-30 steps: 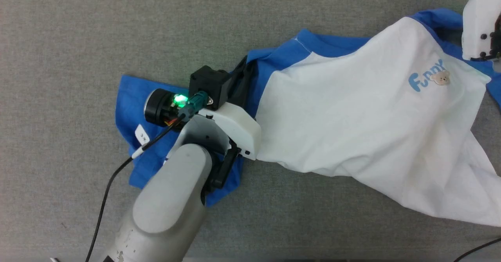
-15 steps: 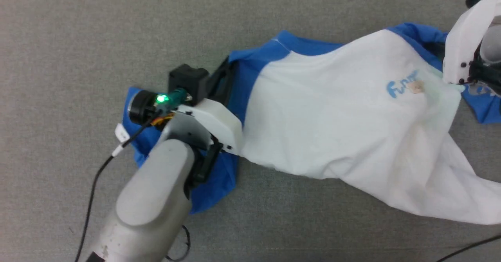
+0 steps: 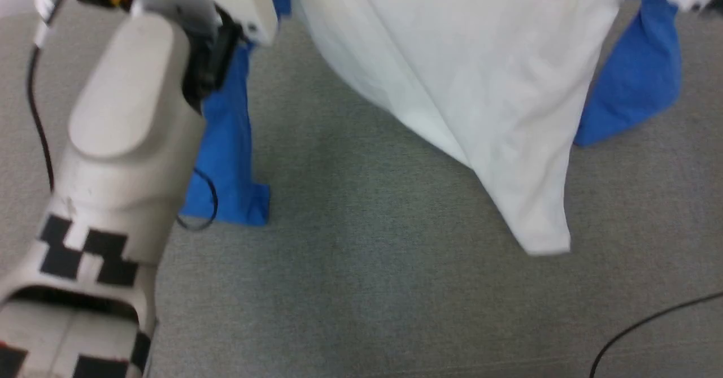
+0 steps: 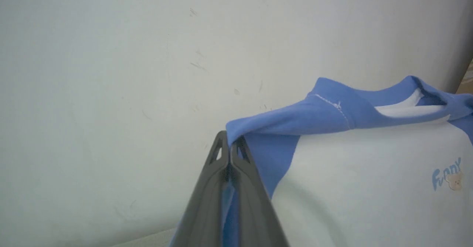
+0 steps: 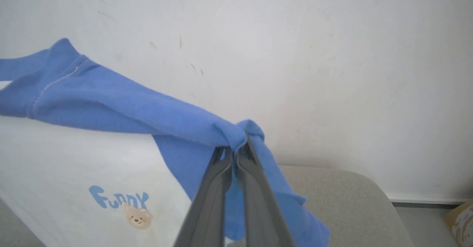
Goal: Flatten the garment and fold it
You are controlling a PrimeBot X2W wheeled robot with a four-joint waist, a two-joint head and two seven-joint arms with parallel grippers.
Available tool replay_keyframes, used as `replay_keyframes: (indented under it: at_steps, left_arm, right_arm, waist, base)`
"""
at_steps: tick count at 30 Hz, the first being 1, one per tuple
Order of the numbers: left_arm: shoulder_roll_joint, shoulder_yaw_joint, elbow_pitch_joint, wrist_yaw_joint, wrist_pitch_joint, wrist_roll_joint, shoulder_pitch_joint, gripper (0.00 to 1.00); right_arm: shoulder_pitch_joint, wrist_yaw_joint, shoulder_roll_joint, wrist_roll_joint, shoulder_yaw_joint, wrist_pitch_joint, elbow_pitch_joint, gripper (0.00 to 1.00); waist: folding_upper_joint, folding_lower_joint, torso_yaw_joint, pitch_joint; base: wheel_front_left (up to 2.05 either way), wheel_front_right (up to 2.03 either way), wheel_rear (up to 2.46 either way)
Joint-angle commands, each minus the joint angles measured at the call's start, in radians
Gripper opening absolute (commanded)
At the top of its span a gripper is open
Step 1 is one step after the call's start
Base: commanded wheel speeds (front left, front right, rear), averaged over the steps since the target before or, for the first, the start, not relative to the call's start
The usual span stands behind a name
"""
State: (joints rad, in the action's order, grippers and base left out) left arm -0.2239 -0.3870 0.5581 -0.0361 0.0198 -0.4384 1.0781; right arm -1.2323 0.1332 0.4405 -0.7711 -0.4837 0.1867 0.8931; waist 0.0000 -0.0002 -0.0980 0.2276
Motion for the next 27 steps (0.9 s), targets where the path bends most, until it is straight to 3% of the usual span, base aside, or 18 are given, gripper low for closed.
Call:
replay_keyframes:
  at_steps: [1,12,17,27]
  left_arm:
    - [-0.01,0.015,0.028,-0.005,-0.015,0.003,0.047,0.0]
    - [-0.049,0.053,0.243,-0.035,-0.143,0.067,0.513,0.0]
    - [-0.041,0.059,0.295,-0.048,-0.199,0.083,0.683,0.0]
    - [-0.017,0.065,0.4,-0.055,-0.252,0.068,0.71,0.0]
  right_arm:
    - [-0.035,-0.002,-0.002,0.013,0.014,-0.022,0.014,0.0]
    - [-0.4,-0.002,-0.069,0.094,0.132,-0.272,0.09,0.0]
    - [-0.538,-0.002,-0.095,0.115,0.16,-0.355,0.117,0.0]
    - [-0.546,-0.002,-0.138,0.087,0.113,-0.405,0.145,0.0]
  waist:
    - [0.0,0.0002,-0.037,0.021]
    - [0.0,0.0002,-0.108,0.253]
    - [0.0,0.0002,-0.124,0.358]
    - [0.0,0.0002,-0.124,0.453]
  base:
    - [0.0,0.0,0.0]
    - [0.0,0.0,0.0]
    - [0.0,0.0,0.0]
    - [0.0,0.0,0.0]
